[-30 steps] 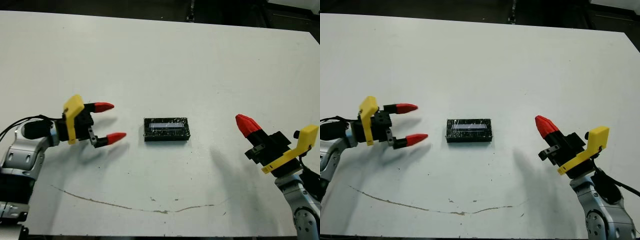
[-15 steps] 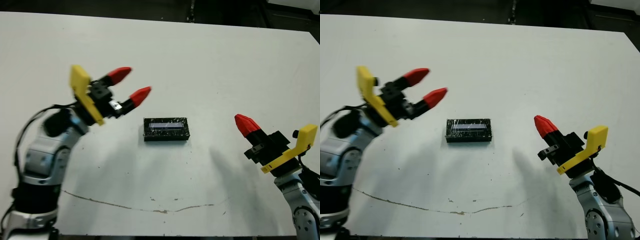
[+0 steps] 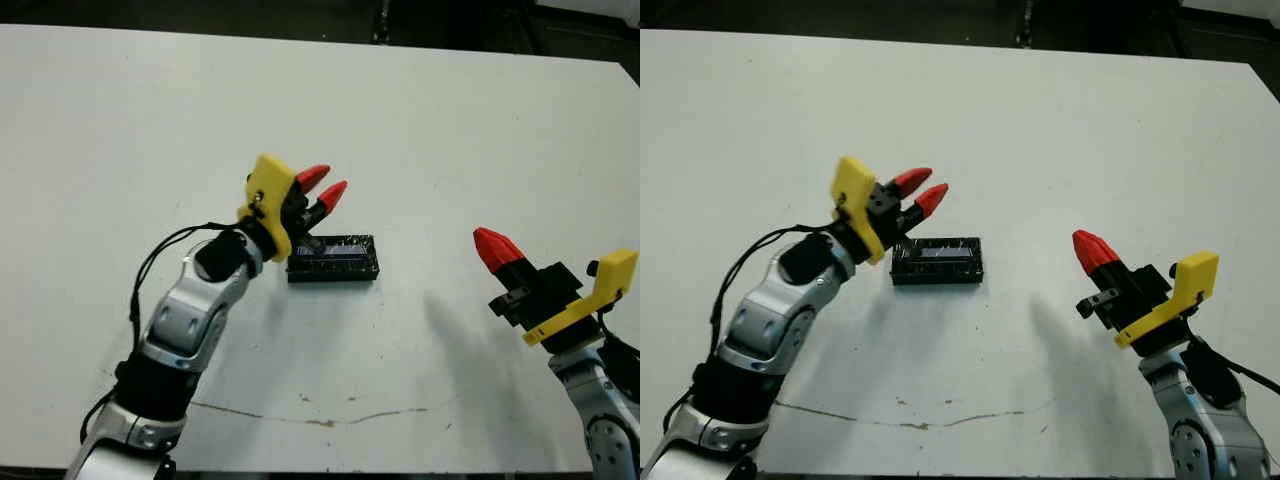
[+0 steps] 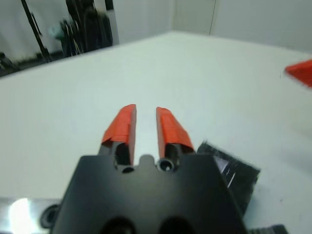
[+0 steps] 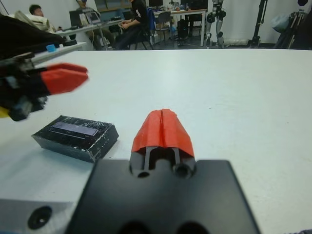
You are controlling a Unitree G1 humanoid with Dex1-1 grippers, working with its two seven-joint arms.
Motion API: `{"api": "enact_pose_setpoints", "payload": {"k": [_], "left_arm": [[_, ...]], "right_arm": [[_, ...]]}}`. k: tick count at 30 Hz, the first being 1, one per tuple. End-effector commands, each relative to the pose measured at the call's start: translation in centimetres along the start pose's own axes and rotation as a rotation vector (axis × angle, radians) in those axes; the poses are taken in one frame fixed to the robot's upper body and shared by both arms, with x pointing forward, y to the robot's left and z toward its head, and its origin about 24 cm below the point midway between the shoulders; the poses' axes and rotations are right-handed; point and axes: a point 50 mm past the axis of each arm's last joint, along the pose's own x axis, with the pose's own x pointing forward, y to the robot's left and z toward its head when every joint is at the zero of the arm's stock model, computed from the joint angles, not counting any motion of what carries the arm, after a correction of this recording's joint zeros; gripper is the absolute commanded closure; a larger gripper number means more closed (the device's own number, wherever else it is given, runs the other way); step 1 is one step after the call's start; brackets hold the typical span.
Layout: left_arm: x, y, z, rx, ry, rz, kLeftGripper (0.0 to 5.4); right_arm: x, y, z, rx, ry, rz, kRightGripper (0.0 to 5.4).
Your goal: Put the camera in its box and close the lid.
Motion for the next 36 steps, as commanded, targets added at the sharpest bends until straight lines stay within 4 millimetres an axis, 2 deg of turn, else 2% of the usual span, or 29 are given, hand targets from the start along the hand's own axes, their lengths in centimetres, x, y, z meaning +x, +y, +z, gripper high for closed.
{"api": "enact_pose_setpoints", "payload": {"k": [1,4,14,26,33,36], "left_arm": [[0.3,-0.5,-1.8,-0.006,0.107,-0.015,5.0],[0.1,-1.2,-2.9,-0.004,0.174,-0.025,5.39],[-0.4,-3.1,-5.8,-0.07,0.3,-0.032,5.39],[-0.1,-3.6,-8.5,-0.175,0.367,0.026,5.39],[0.5,-2.6,-8.8,-0.154,0.394,0.032,5.39],[0.0,-1.8,-7.4,-0.125,0.309,0.015,5.39]], "right_arm": [[-0.1,-0.1,-0.2,0.006,0.002,0.009,5.4],[-0.1,-0.1,-0.2,0.016,0.008,0.005,5.4],[0.0,0.1,-0.2,0.008,-0.005,0.015,5.4],[-0.1,-0.1,0.1,0.009,-0.015,0.021,5.4],[0.0,-0.1,0.1,0.019,-0.024,0.022,5.4],[-0.1,-0.1,0.2,0.016,-0.023,0.016,5.4]]}}
